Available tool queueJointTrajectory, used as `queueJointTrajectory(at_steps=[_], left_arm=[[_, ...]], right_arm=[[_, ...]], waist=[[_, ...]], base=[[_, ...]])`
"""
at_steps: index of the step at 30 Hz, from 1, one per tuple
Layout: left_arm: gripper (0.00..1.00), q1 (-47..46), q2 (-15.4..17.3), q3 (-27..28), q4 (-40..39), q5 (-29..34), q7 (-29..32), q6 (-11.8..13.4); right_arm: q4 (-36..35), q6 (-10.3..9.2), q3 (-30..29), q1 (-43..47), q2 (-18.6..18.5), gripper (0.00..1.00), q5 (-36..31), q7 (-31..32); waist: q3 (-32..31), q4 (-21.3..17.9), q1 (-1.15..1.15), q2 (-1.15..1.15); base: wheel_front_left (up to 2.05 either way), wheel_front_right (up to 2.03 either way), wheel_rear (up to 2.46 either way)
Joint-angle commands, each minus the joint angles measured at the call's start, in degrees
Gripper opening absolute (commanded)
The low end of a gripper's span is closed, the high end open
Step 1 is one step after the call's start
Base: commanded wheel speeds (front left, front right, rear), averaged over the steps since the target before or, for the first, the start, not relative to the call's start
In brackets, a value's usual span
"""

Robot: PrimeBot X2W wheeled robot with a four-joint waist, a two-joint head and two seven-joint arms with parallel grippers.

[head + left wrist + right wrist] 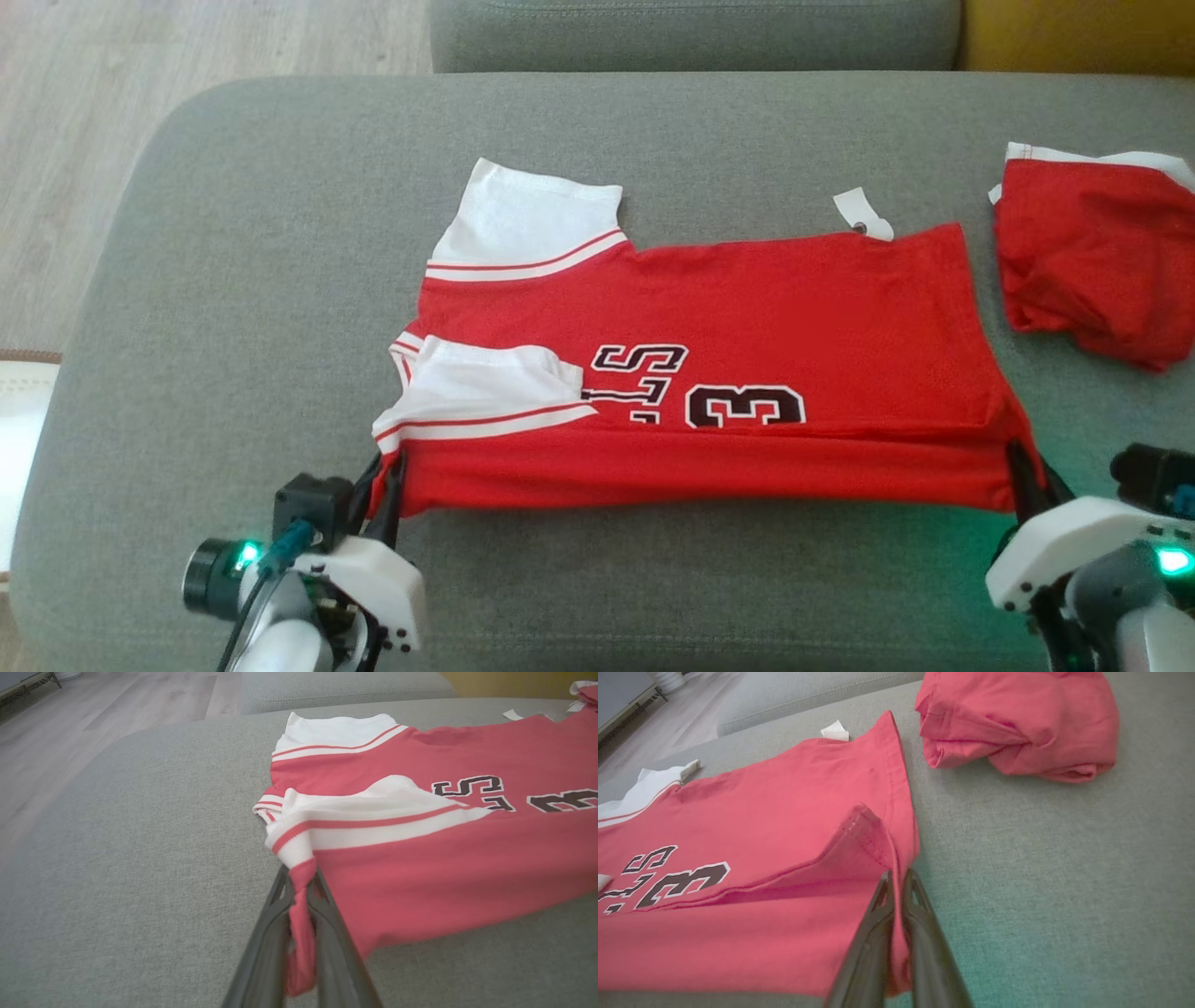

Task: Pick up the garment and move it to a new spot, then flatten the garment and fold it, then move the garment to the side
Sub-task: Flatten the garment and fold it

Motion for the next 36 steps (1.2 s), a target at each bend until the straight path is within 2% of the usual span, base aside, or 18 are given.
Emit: queueJointTrajectory(at_steps=[1, 2, 3, 4, 11, 15, 19, 25, 27, 28, 30, 36], left_arm=[[0.00, -2.4, 1.5, 2.2, -2.0, 0.1, 0.0, 0.3], [0.24, -2.6, 1.5, 2.0, -1.9, 0.2, 0.0, 0.4], [0.67, -2.8, 1.5, 2.0, -1.8, 0.4, -0.2, 0.7], [1.00, -3.2, 1.5, 2.1, -1.8, 0.5, -0.5, 1.1], [1.00, -7.7, 2.2, 4.0, -3.9, 0.4, -4.2, 2.4], [1.00, -12.4, 3.8, 4.1, -5.1, 1.0, -4.1, 1.3], [1.00, -19.7, 5.9, 3.2, -4.8, 1.9, -1.9, -1.4], [1.00, -34.9, 9.0, 0.9, 2.0, 1.3, 5.9, -8.8], [1.00, -40.3, 10.2, -1.3, 5.6, -0.5, 9.5, -10.5], [1.00, -40.3, 10.2, -1.3, 5.6, -0.5, 9.5, -10.5], [1.00, -45.2, 11.6, -4.7, 8.7, -4.0, 13.1, -10.9], [1.00, -57.0, 20.6, -19.6, 13.3, -15.2, 20.5, -11.0]], right_arm=[[-2.7, 0.20, 0.4, -1.8, -0.6, 0.00, 0.0, -0.2], [-3.1, 0.20, 0.1, -1.8, -0.6, 0.94, -0.2, -0.6], [-3.3, 0.20, -0.2, -2.1, -0.6, 1.00, -0.3, -0.9], [-3.6, 0.20, -0.2, -2.5, -0.6, 1.00, -0.3, -1.2], [-6.9, 0.20, 0.7, -8.0, -0.6, 1.00, -1.4, -6.3], [-8.0, 0.20, 1.4, -11.7, -0.6, 1.00, -2.5, -7.9], [-8.4, 0.20, 2.7, -16.1, -0.6, 1.00, -4.1, -7.9], [-9.4, 0.20, 5.0, -24.0, -0.6, 1.00, -6.3, -7.4], [-10.0, 0.20, 5.8, -26.6, -0.6, 1.00, -6.8, -7.1], [-10.0, 0.20, 5.8, -26.6, -0.6, 1.00, -6.8, -7.1], [-10.4, 0.20, 6.6, -28.9, -0.6, 1.00, -7.1, -6.9], [-10.6, 0.20, 9.3, -33.5, -0.6, 1.00, -7.0, -7.2]], waist=[[0.2, -0.1, 0.00, 0.00], [0.3, -0.1, 0.00, 0.00], [0.5, -0.2, 0.00, 0.00], [0.7, -0.4, 0.00, 0.00], [3.5, -1.4, 0.00, 0.00], [6.0, -1.9, 0.00, 0.00], [9.3, -3.0, 0.00, 0.00], [15.1, -5.7, 0.00, 0.00], [17.1, -6.8, 0.00, 0.00], [17.1, -6.8, 0.00, 0.00], [19.2, -8.0, 0.00, 0.00], [23.7, -11.4, 0.00, 0.00]], base=[[0.00, 0.00, 0.00], [0.00, 0.00, 0.00], [0.00, 0.00, 0.00], [0.00, 0.00, 0.00], [0.00, 0.00, 0.00], [0.00, 0.00, 0.00], [0.00, 0.00, 0.00], [0.00, 0.00, 0.00], [0.00, 0.00, 0.00], [0.00, 0.00, 0.00], [0.00, 0.00, 0.00], [0.00, 0.00, 0.00]])
